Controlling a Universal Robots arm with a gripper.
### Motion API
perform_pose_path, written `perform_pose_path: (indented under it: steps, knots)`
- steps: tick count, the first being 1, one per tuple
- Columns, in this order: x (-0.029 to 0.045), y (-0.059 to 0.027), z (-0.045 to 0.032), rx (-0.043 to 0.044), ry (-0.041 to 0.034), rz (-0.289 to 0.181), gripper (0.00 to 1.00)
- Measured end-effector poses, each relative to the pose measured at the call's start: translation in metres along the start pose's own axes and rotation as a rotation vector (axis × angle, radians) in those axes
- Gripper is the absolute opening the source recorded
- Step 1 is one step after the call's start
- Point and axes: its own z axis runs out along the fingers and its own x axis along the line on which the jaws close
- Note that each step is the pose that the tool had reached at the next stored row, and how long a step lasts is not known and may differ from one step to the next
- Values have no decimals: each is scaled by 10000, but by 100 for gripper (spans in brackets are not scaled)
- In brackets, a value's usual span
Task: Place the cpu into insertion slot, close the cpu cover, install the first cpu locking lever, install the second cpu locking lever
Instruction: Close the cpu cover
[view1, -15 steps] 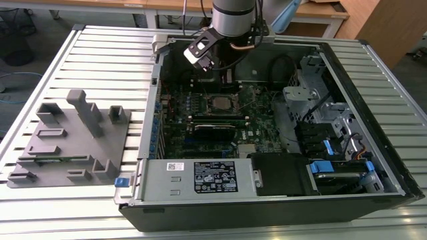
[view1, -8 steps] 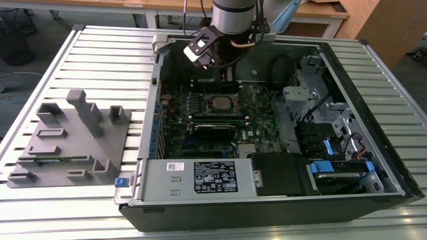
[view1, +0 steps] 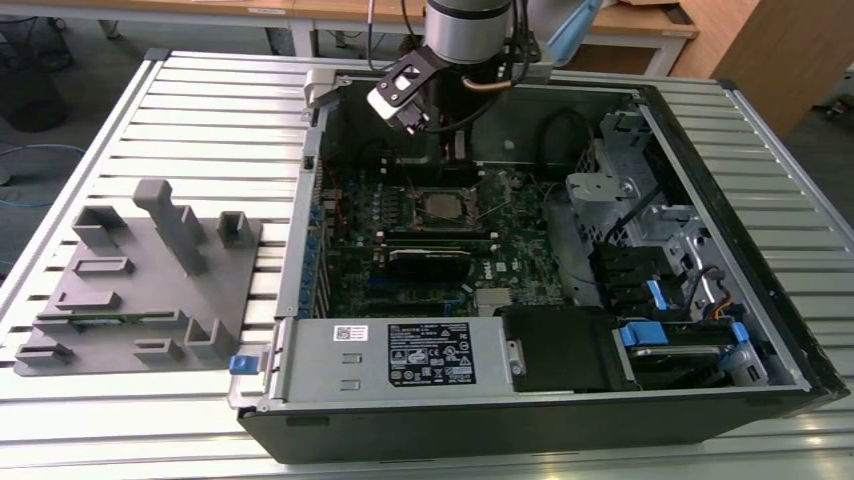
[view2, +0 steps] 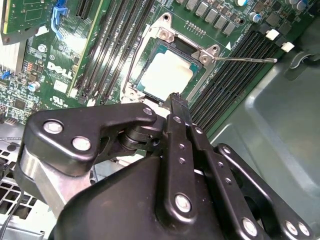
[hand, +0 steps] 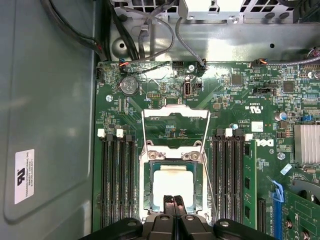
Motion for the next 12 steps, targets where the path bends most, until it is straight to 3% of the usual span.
perform_pose_path:
  steps: [12]
  knots:
    - [1, 3, -58, 0, -1, 0, 11]
